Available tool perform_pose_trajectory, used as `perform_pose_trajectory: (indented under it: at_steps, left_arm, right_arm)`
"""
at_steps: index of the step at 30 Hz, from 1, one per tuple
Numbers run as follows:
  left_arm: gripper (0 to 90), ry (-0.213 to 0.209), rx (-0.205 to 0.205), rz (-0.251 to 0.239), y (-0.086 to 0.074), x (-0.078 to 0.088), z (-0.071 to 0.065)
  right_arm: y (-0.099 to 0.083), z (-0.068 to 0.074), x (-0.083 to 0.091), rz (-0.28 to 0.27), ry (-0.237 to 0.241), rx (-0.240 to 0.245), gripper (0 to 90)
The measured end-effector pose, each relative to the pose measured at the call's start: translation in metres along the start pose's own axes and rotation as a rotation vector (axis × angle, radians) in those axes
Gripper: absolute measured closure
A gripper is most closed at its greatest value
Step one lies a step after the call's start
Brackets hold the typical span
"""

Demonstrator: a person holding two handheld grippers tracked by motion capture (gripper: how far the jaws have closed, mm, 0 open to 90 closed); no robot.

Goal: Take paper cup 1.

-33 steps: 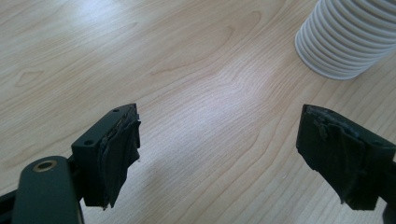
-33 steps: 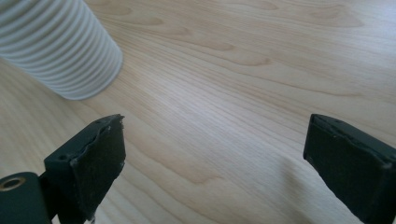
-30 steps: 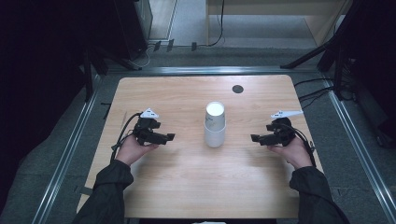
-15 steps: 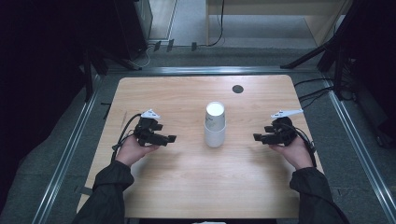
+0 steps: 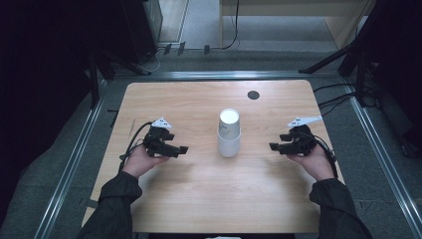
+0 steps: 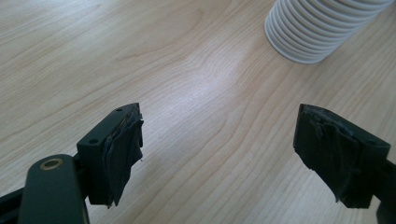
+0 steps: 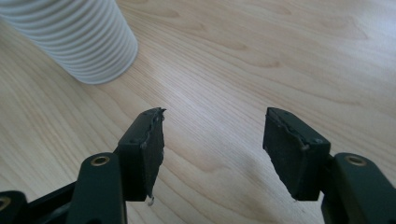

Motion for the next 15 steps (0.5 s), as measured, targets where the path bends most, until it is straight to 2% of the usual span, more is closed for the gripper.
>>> perform_pose_trajectory:
  at_steps: [5,9,11,12,15]
  left_arm:
    - [15.8,-0.018,-0.022,-0.011,0.001,0.004,-0.005]
    - [15.8,-0.024,-0.036,-0.013,0.0,0.005,-0.008]
    - [15.8,-0.023,-0.045,-0.009,-0.001,0.005,-0.009]
    - [15.8,-0.024,-0.051,-0.008,-0.001,0.006,-0.009]
    - [15.8,-0.028,-0.059,-0.005,-0.002,0.006,-0.011]
  right_arm:
    - [0.011,0.011,0.004,-0.006,0.025,0.091,35.2]
    - [0.021,0.02,0.008,-0.023,0.067,0.133,34.6]
    - [0.028,0.023,0.01,-0.007,0.089,0.171,34.2]
    - [0.028,0.023,0.01,-0.007,0.089,0.171,34.2]
    - [0.04,0.027,0.015,-0.003,0.117,0.211,34.0]
Point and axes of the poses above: each handheld gripper's, and its own axes: x roughly backward along the jaws, y roughly out of its top, z roughly to its left, the point moved 9 cm from there along -x, roughly forward along the jaws, and after that the axes turned 12 degrees about x, right-handed, at the moved point
